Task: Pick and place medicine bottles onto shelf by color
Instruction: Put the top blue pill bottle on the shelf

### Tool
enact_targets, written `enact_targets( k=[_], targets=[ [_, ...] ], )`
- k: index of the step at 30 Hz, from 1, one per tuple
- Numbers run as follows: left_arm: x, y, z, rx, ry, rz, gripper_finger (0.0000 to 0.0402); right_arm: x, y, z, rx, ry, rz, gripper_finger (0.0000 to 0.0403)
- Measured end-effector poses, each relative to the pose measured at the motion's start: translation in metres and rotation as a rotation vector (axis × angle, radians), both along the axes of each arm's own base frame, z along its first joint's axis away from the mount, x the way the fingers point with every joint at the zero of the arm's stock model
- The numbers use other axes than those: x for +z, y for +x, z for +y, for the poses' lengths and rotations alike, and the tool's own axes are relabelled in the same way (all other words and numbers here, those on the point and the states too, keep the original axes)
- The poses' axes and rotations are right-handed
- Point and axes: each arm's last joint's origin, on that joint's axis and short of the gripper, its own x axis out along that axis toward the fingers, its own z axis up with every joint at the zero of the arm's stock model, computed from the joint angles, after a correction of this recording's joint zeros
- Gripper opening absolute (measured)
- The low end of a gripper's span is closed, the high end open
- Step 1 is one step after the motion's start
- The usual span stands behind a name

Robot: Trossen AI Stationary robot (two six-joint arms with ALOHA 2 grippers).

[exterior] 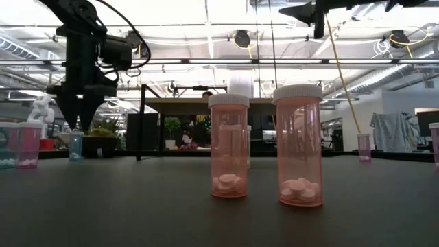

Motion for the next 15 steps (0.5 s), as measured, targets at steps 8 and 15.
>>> enact_targets(
  k=[8,15],
  targets=[
    [-0.007,0.004,0.002,-0.010,-0.039,0.023,0.0234,-0.001,0.000,0.000,0.000,0.004,0.012,0.0180],
    [-0.012,0.005,0.005,-0.008,-0.061,0.045,0.0234,-0.001,0.000,0.000,0.000,0.003,0.014,0.0180]
  ],
)
